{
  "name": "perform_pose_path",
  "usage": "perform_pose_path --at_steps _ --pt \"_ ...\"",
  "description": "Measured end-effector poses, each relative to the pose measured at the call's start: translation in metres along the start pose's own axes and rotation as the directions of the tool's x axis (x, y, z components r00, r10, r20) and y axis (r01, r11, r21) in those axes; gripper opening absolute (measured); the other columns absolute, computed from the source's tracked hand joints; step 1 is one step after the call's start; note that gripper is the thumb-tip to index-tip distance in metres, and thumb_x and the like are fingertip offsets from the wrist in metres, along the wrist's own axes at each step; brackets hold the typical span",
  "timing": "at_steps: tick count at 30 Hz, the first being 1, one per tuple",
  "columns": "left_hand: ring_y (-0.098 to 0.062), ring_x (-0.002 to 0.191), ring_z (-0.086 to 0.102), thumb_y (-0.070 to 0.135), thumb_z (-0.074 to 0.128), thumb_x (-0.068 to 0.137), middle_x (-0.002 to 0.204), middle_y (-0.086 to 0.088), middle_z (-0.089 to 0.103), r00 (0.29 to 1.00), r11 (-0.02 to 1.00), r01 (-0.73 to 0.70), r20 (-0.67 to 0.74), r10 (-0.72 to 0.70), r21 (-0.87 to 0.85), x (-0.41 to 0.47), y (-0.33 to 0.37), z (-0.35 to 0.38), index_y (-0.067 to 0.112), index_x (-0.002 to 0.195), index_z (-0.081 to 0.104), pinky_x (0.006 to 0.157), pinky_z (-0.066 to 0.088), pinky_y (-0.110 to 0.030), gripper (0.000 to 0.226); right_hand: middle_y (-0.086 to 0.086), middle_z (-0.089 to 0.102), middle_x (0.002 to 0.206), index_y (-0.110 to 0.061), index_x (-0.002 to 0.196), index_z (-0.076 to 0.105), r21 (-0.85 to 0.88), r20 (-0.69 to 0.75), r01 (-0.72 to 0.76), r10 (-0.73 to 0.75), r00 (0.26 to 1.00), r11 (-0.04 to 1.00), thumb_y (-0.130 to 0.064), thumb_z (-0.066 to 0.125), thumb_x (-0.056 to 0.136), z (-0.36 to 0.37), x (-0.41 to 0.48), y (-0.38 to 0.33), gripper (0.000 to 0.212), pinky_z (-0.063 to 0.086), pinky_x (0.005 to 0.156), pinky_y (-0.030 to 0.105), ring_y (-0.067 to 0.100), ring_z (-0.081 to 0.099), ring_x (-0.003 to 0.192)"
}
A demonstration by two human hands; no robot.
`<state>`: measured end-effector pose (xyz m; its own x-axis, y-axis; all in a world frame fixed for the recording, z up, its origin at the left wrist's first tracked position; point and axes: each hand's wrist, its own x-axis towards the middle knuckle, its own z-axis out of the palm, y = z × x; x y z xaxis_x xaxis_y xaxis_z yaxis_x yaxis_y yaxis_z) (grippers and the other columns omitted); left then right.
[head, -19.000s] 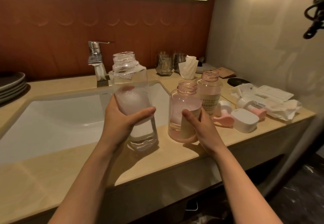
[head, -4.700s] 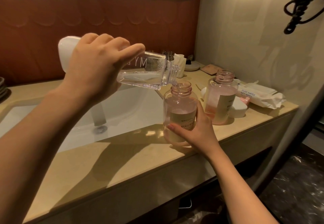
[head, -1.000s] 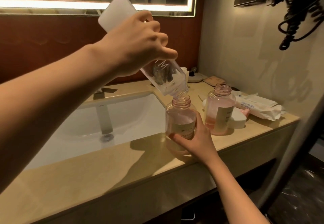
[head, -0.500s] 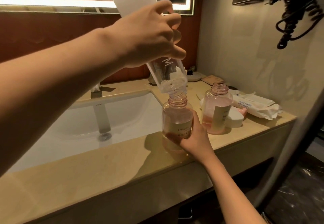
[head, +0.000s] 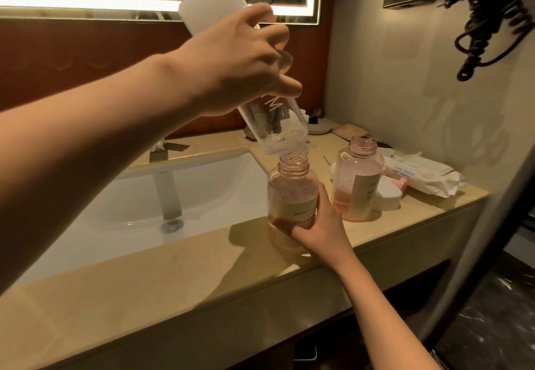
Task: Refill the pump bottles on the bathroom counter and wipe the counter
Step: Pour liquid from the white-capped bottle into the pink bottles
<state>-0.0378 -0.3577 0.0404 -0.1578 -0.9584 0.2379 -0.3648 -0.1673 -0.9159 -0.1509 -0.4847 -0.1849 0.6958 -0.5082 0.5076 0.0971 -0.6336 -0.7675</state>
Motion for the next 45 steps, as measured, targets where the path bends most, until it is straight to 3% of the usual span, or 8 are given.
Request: perform_pose_path --at_steps 4,8,11,21,28,35,39,45 --pt "-0.036 0.122 0.045 0.015 0.071 0.078 0.130 -0.011 0.056 0.999 0.997 0.040 -0.015 -0.041 -0.069 -0.007 0.003 0.005 0.027 0.134 0.044 0.100 0.034 -0.046 0.063 -0.015 0.054 0.119 -0.029 0.133 0.035 -0.002 0.000 0.010 -0.010 1.000 1.000 -0.063 0.068 0.055 0.000 -0.001 0.000 0.091 0.046 0.090 0.019 0.005 0.053 0.110" --pt "-0.038 0.118 0.047 0.013 0.069 0.077 0.126 -0.013 0.058 0.994 0.982 0.099 -0.024 -0.104 -0.160 -0.016 0.008 0.011 0.026 0.133 0.046 0.097 0.033 -0.049 0.062 -0.023 0.050 0.116 -0.035 0.130 0.033 0.000 -0.008 0.013 -0.013 1.000 1.000 -0.065 0.066 0.056 -0.001 -0.001 -0.001 0.086 0.037 0.087 0.004 -0.001 0.050 0.110" --pt "-0.037 0.113 0.048 0.011 0.066 0.077 0.122 -0.012 0.059 0.988 0.963 0.146 -0.021 -0.155 -0.227 -0.023 0.011 0.016 0.025 0.132 0.047 0.093 0.034 -0.049 0.060 -0.017 0.052 0.122 -0.029 0.133 0.036 -0.005 -0.012 0.023 -0.024 1.000 1.000 -0.066 0.068 0.056 0.000 -0.001 0.001 0.091 0.039 0.091 0.009 0.000 0.051 0.113" --pt "-0.030 0.102 0.052 0.013 0.073 0.070 0.112 -0.006 0.060 0.923 0.829 0.383 0.124 -0.365 -0.408 -0.056 0.041 0.039 0.024 0.132 0.040 0.091 0.039 -0.048 0.070 -0.034 0.042 0.117 -0.036 0.129 0.031 -0.004 -0.024 0.043 -0.043 0.999 0.999 -0.065 0.068 0.056 0.001 0.000 -0.001 0.086 0.033 0.087 -0.001 -0.011 0.045 0.108" --pt "-0.020 0.101 0.048 0.029 0.080 0.068 0.108 0.004 0.058 0.799 0.507 0.573 0.300 -0.522 -0.644 -0.077 0.080 0.043 0.031 0.130 0.040 0.098 0.034 -0.043 0.074 -0.033 0.047 0.113 -0.048 0.116 0.033 -0.002 -0.024 0.013 -0.013 1.000 1.000 -0.065 0.068 0.055 0.000 0.000 -0.001 0.073 0.037 0.084 0.001 -0.020 0.046 0.105" --pt "-0.022 0.098 0.051 0.035 0.083 0.060 0.112 0.003 0.062 0.679 0.267 0.637 0.362 -0.638 -0.723 -0.091 0.112 0.046 0.029 0.122 0.045 0.088 0.038 -0.042 0.073 -0.026 0.052 0.116 -0.038 0.123 0.036 0.013 -0.031 -0.006 0.007 0.999 1.000 -0.064 0.068 0.055 0.002 0.000 -0.001 0.080 0.040 0.087 0.009 -0.009 0.051 0.109" --pt "-0.018 0.096 0.049 0.033 0.085 0.058 0.111 0.006 0.060 0.604 -0.002 0.600 0.454 -0.655 -0.800 -0.091 0.125 0.043 0.031 0.114 0.045 0.083 0.047 -0.043 0.069 -0.014 0.056 0.117 -0.035 0.124 0.037 0.007 -0.071 -0.030 0.030 0.997 1.000 -0.062 0.066 0.055 0.004 0.000 0.000 0.080 0.042 0.089 0.016 0.004 0.053 0.109" --pt "-0.005 0.102 0.050 0.033 0.087 0.058 0.106 0.019 0.054 0.513 -0.325 0.469 0.553 -0.657 -0.821 -0.088 0.144 0.043 0.035 0.122 0.044 0.068 0.033 -0.013 0.078 -0.003 0.054 0.122 -0.025 0.131 0.039 -0.093 -0.198 -0.095 0.075 0.977 0.991 -0.066 0.067 0.057 0.008 0.003 0.005 0.089 0.040 0.088 0.023 0.013 0.051 0.112"
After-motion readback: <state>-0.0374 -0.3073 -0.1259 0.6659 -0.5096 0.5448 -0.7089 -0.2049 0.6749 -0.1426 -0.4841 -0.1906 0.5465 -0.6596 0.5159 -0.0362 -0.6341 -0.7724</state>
